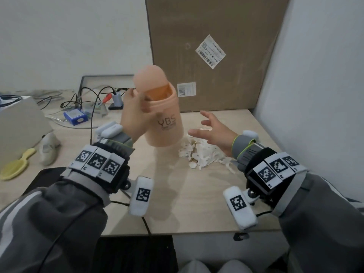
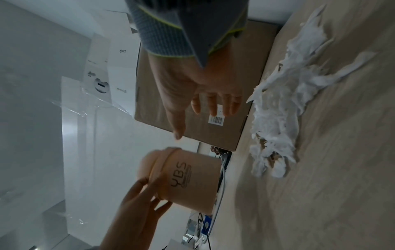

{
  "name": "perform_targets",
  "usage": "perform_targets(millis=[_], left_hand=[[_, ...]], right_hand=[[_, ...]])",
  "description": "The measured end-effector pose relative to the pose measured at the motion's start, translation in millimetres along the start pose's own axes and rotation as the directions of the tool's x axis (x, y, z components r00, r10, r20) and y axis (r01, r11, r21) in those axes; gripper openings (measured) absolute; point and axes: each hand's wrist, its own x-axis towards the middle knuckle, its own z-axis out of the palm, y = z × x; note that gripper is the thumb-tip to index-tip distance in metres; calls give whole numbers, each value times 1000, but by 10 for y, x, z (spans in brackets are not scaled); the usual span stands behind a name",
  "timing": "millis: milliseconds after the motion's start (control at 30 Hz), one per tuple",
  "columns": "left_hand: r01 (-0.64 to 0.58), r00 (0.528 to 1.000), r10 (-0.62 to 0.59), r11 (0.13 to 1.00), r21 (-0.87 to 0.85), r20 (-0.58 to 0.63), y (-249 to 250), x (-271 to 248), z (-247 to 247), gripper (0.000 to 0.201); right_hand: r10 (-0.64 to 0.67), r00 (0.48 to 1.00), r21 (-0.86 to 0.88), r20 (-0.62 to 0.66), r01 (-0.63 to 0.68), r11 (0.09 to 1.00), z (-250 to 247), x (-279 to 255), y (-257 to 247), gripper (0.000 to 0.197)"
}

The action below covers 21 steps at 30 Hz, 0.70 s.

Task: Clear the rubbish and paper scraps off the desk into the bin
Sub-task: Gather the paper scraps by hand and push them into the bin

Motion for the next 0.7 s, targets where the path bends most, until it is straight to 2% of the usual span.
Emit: perform_targets(millis=[100, 133, 267, 333, 400, 467, 533, 600, 700], left_hand=[[-43, 987, 69, 983, -176, 148, 133, -58, 81, 31], [-53, 981, 92, 973, -224, 171, 189, -93, 81, 32], [-81, 960, 164, 940, -332, 229, 265, -143, 148, 33], [-87, 958, 188, 910, -405, 215, 246, -129, 223, 54], [-90, 962, 200, 874, -478, 184, 237, -145, 288, 88], [-25, 972, 143, 851, -525, 186, 175, -154, 384, 118], [74, 964, 86, 821, -566, 251, 81, -150, 480, 148], [122, 942, 91, 805, -581, 323, -18, -141, 541, 159], [85, 940, 131, 806, -586, 316, -113, -137, 611, 149]], right_hand=[[-29, 997, 47, 77, 26, 999, -14, 55, 67, 122], [-62, 993, 96, 98, 53, 994, -31, 68, 105, 126], [-136, 990, 200, 47, 124, 972, -92, 33, 204, 105], [-149, 989, 216, 4, 144, 966, -107, 33, 232, 98], [-174, 984, 254, -34, 177, 951, -122, 34, 242, 92], [-202, 979, 311, -18, 197, 930, -144, 55, 246, 91], [-235, 971, 352, 41, 206, 913, -159, 110, 254, 93], [-259, 962, 352, 91, 212, 912, -160, 141, 259, 96], [-256, 959, 283, 124, 213, 935, -166, 192, 303, 98]])
